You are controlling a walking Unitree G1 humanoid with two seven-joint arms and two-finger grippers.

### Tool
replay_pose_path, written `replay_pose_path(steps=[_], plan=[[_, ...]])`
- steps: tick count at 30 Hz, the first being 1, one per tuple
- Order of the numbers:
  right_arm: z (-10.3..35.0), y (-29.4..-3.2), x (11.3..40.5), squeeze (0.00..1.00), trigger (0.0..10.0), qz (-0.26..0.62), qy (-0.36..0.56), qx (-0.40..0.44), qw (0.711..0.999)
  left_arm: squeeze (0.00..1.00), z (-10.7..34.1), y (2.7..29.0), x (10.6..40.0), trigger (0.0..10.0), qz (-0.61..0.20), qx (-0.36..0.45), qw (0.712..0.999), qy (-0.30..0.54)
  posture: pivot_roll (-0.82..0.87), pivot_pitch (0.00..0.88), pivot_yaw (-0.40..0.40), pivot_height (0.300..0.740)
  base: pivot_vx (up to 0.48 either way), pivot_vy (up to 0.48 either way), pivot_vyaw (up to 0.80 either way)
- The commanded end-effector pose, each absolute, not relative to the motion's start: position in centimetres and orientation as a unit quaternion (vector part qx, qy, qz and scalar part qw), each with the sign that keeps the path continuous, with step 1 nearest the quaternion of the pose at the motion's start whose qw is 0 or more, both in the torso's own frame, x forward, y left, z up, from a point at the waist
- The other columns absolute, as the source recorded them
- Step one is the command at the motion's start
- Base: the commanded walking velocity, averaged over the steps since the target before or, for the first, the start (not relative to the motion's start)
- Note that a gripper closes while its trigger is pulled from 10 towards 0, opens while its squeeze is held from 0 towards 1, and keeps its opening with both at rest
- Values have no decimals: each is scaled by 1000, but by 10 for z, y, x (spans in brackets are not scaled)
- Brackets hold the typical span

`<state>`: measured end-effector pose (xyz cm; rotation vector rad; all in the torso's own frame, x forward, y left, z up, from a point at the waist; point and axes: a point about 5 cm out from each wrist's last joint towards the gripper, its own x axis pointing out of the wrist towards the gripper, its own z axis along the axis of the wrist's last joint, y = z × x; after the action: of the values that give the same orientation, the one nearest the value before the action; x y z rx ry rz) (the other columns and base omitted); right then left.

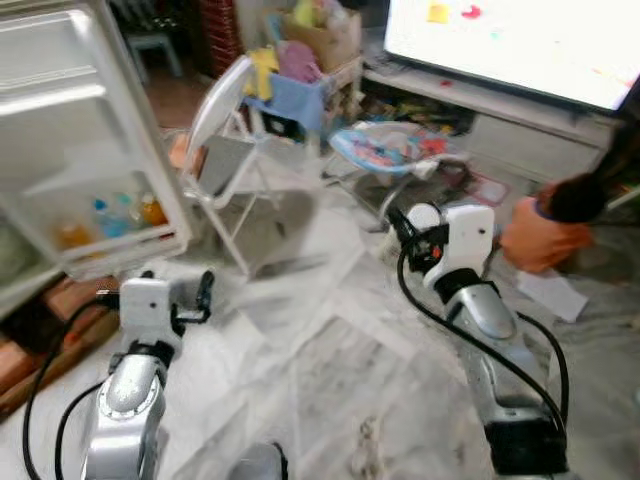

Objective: Restocking fridge

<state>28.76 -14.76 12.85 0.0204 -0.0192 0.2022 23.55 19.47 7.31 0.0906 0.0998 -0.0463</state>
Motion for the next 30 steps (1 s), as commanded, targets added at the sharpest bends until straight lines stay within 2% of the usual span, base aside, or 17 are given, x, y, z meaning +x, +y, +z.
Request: replay_pose_path(steps=[1,4,8,11,18,25,30], plan=[[140,-144,289,0,10000,102,-37,16,994,0,78,193,237,10000,-41,67,996,39,106,0,-36,740,0,0,625],[142,-138,287,0,10000,122,-47,-7,991,0,79,180,238,10000,-67,76,994,32,100,0,-35,740,0,0,608],[143,-137,288,0,10000,124,-47,-4,991,0,80,179,239,10000,-66,73,995,33,99,0,-34,740,0,0,609],[143,-135,287,0,10000,136,-56,-29,989,0,83,175,238,10000,-96,89,991,22,104,0,-35,740,0,365,660],[146,-127,288,0,10000,156,-67,-39,985,0,82,180,240,10000,-79,83,993,28,103,0,-33,740,0,432,0],[149,-126,289,0,10000,165,-73,-44,983,0,81,175,240,10000,-96,79,992,26,96,0,-31,740,0,435,0],[149,-126,289,0,10000,165,-74,-44,982,0,82,175,242,10000,-97,75,992,28,93,0,-31,740,240,416,0]])
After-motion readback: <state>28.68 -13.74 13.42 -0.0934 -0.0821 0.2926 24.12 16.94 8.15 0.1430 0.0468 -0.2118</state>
